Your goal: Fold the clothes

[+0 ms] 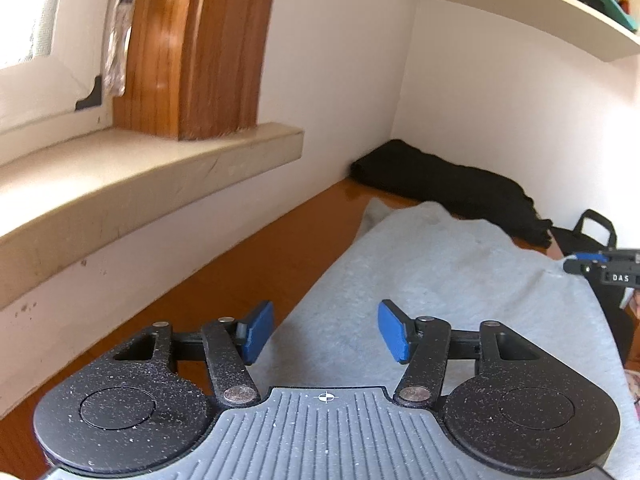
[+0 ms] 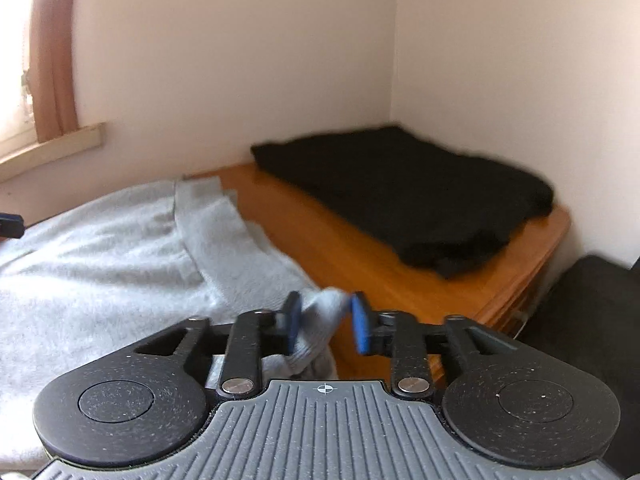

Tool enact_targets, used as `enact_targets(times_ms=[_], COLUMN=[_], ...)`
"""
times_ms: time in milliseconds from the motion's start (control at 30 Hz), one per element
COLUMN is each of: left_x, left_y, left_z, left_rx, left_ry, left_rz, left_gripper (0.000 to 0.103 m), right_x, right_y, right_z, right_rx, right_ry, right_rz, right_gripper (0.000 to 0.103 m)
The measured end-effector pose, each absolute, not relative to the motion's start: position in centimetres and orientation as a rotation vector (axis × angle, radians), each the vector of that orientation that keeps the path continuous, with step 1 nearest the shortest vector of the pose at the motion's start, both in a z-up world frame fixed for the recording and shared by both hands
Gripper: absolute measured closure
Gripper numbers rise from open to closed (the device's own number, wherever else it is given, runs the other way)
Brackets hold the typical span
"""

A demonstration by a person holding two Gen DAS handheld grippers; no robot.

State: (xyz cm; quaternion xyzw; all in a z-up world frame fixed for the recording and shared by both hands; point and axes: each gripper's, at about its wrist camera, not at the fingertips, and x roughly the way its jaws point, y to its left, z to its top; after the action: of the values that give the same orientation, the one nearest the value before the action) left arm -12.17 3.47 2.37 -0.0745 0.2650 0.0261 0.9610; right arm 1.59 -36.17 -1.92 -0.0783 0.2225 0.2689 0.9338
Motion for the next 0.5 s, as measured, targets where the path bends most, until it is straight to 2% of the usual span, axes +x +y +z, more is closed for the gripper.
enact_targets(times_ms=[100, 267, 333, 400, 500], left_x=[-12.2, -11.8, -11.7, -11.6, -11.1], left_y=[2.9, 1.6, 1.3, 1.1, 1.0], left_z=[2.6, 2.2, 2.0, 1.7, 0.9], left_rx=[-0.148, -0.136, -0.133, -0.13, -0.12], left_ry=[0.523, 0.535, 0.54, 0.551, 0.585], left_rz=[0.023, -0.034, -0.052, -0.07, -0.068], left_gripper=[0.041, 0.044, 0.056, 0.063, 0.066], right_x=[0.6, -0.2, -0.4, -0.6, -1.5], right_y=[-35.6, -33.5, -32.8, -32.7, -32.4], right_z=[-0.8, -1.8, -2.9, -4.2, -5.1], right_rx=[-0.178, -0.169, -0.2, -0.226, -0.285], right_ry=[0.373, 0.441, 0.452, 0.436, 0.376], right_rz=[0.595, 0.76, 0.771, 0.771, 0.77], right_gripper=[0.062, 0.057, 0.056, 0.054, 0.053])
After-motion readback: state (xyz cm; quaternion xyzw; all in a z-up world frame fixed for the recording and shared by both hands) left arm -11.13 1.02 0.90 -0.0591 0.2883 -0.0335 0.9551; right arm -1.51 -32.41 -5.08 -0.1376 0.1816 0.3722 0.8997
